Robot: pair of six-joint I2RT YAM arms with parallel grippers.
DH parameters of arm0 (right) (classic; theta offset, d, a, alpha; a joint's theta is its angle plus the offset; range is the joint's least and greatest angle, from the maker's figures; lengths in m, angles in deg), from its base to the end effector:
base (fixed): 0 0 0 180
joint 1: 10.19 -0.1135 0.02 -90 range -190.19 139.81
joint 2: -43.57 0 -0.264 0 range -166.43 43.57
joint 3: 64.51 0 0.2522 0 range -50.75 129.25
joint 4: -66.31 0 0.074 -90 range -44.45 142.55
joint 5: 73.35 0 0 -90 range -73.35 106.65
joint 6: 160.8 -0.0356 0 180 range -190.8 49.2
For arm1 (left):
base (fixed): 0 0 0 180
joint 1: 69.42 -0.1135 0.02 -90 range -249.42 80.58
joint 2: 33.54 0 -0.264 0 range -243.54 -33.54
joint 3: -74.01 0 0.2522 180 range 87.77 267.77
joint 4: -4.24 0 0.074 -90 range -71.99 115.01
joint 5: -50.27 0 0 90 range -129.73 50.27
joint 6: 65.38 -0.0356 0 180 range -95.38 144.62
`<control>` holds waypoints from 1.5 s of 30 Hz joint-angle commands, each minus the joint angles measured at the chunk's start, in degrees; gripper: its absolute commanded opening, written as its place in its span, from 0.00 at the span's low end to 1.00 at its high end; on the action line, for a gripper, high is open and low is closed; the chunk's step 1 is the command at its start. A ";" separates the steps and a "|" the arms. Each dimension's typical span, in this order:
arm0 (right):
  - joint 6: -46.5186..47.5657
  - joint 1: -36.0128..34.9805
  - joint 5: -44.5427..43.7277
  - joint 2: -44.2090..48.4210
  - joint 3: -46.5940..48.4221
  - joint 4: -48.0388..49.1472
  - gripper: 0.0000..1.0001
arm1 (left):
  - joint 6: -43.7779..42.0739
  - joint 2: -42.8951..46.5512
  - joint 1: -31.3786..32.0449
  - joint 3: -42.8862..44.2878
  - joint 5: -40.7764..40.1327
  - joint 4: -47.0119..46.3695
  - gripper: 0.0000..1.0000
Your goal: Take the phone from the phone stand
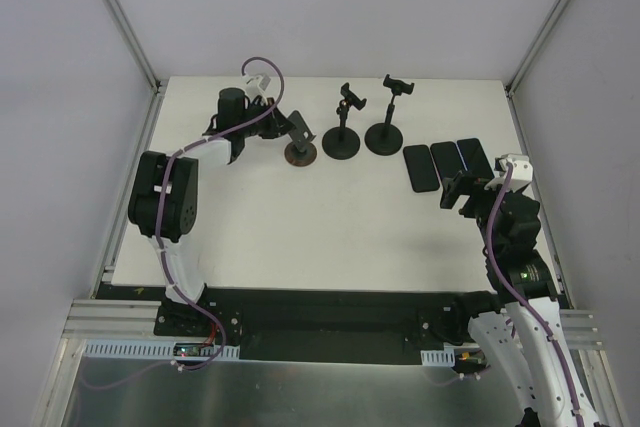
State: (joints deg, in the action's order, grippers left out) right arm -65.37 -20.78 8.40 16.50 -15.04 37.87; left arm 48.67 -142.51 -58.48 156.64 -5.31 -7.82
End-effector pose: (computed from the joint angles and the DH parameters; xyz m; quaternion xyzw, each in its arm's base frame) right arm 0.1255 0.0183 0.3183 -0.0557 0.7409 -0.0234 0.6689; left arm 0.4203 -0.1017 0.2258 0.0943 0.7700 -0.3990 0.4889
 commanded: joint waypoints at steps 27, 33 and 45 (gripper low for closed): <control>-0.95 0.13 -18.19 9.92 2.71 -0.88 0.96 | -6.04 38.10 0.49 -15.58 -20.50 15.95 0.99; 1.33 0.13 -21.19 12.22 2.44 0.17 0.96 | -5.68 65.60 0.49 -26.04 -34.14 28.54 0.99; 5.20 0.04 -23.30 13.01 -4.67 3.69 0.96 | -8.67 111.39 0.49 -39.32 -39.60 40.23 0.99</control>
State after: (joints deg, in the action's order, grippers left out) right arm -61.96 -20.78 -12.82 28.58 -17.62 37.83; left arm 42.31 -39.17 -57.85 120.61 -42.36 27.92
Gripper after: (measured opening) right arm 0.964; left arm 0.992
